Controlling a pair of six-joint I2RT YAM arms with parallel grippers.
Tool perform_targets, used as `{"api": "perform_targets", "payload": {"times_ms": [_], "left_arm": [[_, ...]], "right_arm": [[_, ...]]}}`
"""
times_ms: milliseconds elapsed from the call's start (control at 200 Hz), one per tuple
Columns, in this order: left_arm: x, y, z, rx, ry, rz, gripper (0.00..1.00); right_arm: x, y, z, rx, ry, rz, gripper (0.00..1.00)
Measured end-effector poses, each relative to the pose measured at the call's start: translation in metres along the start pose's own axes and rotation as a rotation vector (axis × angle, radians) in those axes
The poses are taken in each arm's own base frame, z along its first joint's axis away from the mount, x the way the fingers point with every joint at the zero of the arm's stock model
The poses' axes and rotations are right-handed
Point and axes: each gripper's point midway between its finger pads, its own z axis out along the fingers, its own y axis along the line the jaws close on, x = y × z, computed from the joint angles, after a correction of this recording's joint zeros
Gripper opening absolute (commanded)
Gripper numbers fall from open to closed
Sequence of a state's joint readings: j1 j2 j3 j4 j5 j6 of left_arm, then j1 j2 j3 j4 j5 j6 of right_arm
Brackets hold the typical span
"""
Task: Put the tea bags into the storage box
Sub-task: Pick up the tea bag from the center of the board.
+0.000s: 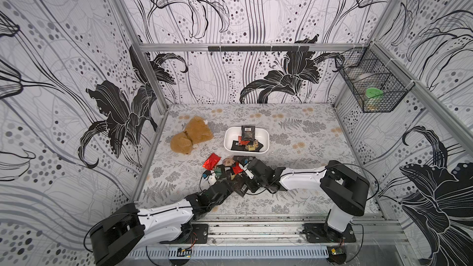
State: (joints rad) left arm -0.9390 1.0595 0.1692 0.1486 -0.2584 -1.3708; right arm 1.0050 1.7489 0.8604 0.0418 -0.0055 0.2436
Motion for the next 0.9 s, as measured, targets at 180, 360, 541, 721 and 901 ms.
{"api": "perform_targets", "payload": {"times_ms": [180,360,541,721,901], "left_arm": [[0.012,-0.010,0.005,0.043,0.048,0.009,0.46],[0.023,-0.018,0.007,0.078,0.095,0.013,0.43],[0.025,-0.019,0.008,0.085,0.105,0.017,0.37],[0.025,-0.022,0.008,0.093,0.105,0.016,0.31],[0.024,-0.032,0.009,0.113,0.102,0.010,0.20]], "right_arm": [[-0.001,0.001,0.001,0.001,0.000,-0.003,0.13],[-0.002,0.002,0.002,-0.001,-0.001,-0.005,0.13],[-0.002,0.002,0.002,-0.002,-0.001,-0.005,0.13],[-0.002,0.004,0.001,-0.012,0.000,-0.005,0.13],[0.000,0.009,0.001,-0.039,0.000,-0.008,0.13]]}}
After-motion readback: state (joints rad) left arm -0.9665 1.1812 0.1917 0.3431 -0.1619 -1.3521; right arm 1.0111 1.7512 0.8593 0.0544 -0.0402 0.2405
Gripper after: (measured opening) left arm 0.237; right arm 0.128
